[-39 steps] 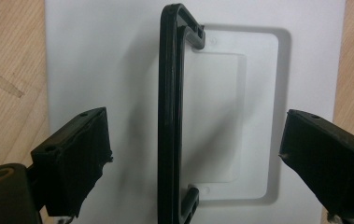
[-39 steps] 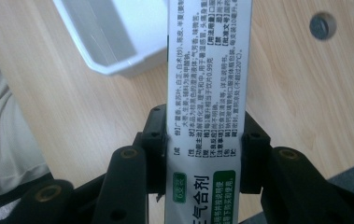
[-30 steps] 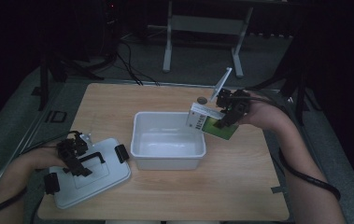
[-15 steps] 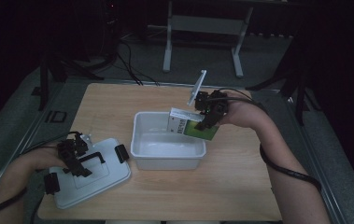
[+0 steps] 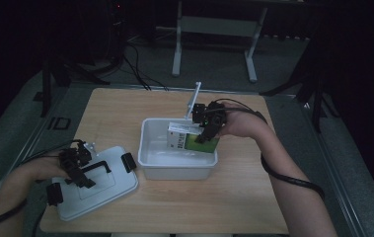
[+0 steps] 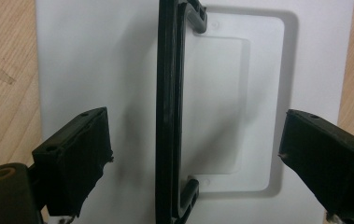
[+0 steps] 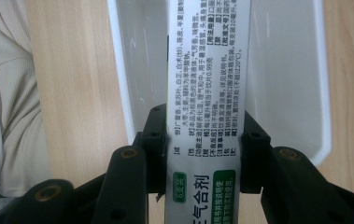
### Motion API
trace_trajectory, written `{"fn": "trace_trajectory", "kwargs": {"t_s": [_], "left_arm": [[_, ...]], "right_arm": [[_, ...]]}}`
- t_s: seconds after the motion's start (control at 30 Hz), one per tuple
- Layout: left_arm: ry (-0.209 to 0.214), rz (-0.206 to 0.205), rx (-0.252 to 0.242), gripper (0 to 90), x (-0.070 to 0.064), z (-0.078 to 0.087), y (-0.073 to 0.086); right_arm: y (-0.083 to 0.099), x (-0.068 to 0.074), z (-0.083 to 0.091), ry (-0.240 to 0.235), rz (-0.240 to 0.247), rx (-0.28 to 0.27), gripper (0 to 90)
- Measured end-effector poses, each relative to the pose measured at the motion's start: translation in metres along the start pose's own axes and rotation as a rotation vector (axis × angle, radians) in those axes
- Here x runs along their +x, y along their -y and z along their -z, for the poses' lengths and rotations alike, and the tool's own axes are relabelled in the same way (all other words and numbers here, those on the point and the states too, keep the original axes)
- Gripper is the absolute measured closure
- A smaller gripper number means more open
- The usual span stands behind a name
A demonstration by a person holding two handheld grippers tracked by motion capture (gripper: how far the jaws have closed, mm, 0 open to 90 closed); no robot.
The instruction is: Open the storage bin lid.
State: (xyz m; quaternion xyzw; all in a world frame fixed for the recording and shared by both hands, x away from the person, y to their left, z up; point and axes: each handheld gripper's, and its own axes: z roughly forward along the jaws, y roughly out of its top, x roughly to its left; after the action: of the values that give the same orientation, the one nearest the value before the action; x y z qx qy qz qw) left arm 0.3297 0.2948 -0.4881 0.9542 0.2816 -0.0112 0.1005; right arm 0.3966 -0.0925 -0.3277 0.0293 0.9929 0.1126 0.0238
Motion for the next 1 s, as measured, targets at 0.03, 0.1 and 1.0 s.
{"fn": "trace_trajectory", "kwargs": {"t_s": [0.03, 0.1, 1.0], "left_arm": [[0.000, 0.000, 0.000, 9.1, 0.000, 0.000, 0.000], [0.002, 0.002, 0.000, 9.1, 0.000, -0.001, 0.000], [0.013, -0.005, 0.008, 9.1, 0.000, -0.008, -0.001]], "right_arm": [[0.000, 0.000, 0.000, 0.000, 0.000, 0.000, 63.1], [-0.004, -0.001, -0.009, -0.006, 0.009, 0.013, 63.1], [-0.001, -0.008, -0.085, -0.079, 0.013, 0.078, 63.0]]}}
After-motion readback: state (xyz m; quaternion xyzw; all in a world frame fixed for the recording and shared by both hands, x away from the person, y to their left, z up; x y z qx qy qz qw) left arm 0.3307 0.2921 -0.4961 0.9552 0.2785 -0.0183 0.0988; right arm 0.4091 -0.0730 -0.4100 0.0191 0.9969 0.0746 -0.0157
